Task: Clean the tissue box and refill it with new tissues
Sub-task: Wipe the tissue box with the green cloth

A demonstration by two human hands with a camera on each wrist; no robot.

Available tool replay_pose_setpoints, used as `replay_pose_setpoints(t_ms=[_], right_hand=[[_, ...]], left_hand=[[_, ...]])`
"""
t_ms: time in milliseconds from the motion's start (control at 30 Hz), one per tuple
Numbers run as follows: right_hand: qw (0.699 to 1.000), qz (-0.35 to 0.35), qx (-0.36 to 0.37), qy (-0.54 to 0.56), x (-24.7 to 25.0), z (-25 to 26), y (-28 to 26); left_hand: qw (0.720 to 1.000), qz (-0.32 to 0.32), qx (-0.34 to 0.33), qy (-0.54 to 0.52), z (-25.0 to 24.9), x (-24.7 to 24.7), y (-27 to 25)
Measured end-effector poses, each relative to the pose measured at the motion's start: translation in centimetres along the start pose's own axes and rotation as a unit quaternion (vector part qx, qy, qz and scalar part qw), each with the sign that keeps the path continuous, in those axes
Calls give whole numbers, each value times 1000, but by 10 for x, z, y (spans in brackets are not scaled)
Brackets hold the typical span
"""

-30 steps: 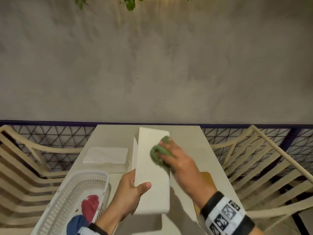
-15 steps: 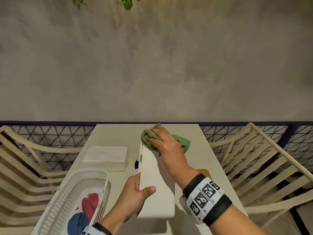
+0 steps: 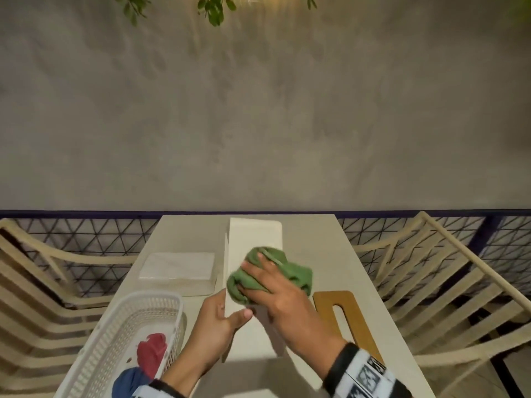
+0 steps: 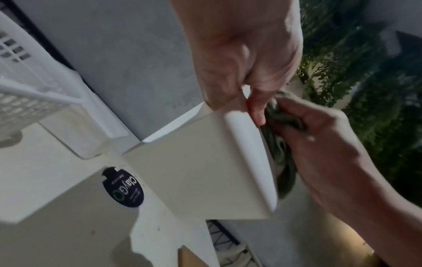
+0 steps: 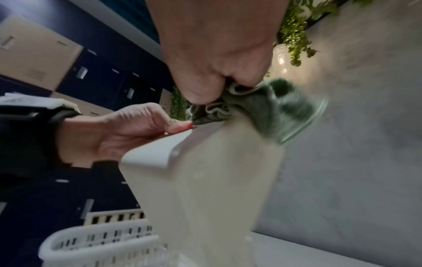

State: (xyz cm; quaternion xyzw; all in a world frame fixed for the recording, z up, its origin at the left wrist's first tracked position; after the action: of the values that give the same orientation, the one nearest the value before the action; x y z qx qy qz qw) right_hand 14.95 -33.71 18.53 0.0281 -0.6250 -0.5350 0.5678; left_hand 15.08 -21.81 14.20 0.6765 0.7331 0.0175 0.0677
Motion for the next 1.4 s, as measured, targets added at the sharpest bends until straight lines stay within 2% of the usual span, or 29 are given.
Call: replay_pose_setpoints(t_ms=[67, 100, 133, 167, 200, 267, 300, 333, 367, 400, 500, 600, 667, 733, 767, 833, 933, 1033, 1133, 1200, 1267, 1333, 1400], right_hand=[[996, -45, -65, 41, 10, -18, -16], [985, -77, -134, 74, 15, -26, -19], [962, -114, -215, 124, 20, -34, -19], [922, -146, -299, 197, 24, -39, -17], [871, -179, -360, 284, 25, -43, -15], [765, -244, -439, 403, 27, -50, -15], [728, -266, -459, 435, 28, -53, -16], [703, -278, -469, 457, 28, -56, -16], [695, -277, -470, 469, 26, -57, -17], [699, -266, -467, 471, 23, -56, -18], [732, -235, -462, 442, 10, -53, -20], [793, -221, -434, 367, 8, -52, -23], [855, -200, -374, 299, 12, -50, -25], [923, -176, -273, 204, 19, -44, -23], [950, -158, -216, 159, 22, -40, -21], [981, -108, -134, 85, 22, -31, -18], [990, -75, -115, 43, 16, -25, -21], [981, -58, -176, 63, 13, -35, -17], [973, -15, -226, 52, 8, -35, 12], [980, 0, -186, 66, 5, -13, 29], [995, -1, -74, 67, 6, 15, 25], [999, -4, 7, 53, 15, 22, 9], [998, -37, -22, 47, 25, 1, 8]], left_hand=[[1000, 16, -12, 13, -7, 0, -2], [999, 26, -12, 19, -9, -1, -3], [999, 30, -12, 30, -9, -1, -1], [998, 33, -18, 44, -9, 0, 1], [997, 38, -22, 65, -10, 2, 4], [989, 89, -31, 118, -22, -1, 5], [980, 129, -23, 151, -26, -5, 7], [972, 157, -15, 176, -32, -8, 10], [967, 169, -5, 188, -37, -9, 17], [971, 158, 3, 180, -40, -6, 26], [993, 68, 71, 71, -42, -3, 50], [993, 37, 88, 62, -40, -8, 51], [988, 41, 100, 112, -40, -10, 47], [984, 41, 135, 107, -33, -6, 45], [983, 36, 161, 78, -29, -5, 44], [979, 17, 202, 21, -21, -2, 39], [982, 11, 188, 15, -9, -3, 29], [992, 20, 80, 94, -5, -5, 19], [995, 19, -7, 103, -6, -9, 11], [995, -26, -37, 92, -9, -7, 11], [991, -76, -59, 90, -13, 1, 10], [990, -86, -85, 77, -19, 8, 8], [991, -49, -106, 64, -24, 8, 3]])
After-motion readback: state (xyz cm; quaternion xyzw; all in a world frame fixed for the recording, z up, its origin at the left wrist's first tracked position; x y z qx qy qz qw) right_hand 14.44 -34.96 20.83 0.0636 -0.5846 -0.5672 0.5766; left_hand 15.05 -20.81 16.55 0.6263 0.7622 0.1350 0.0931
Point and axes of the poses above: each hand's wrist, its own y-axis towards the middle knuckle, its own x-axis out of the back of the hand, z = x × y, the point moved 5 cm from there along y, towards the middle knuckle, and after that the axes turned 9 degrees about -z, right-handed, at the moved point
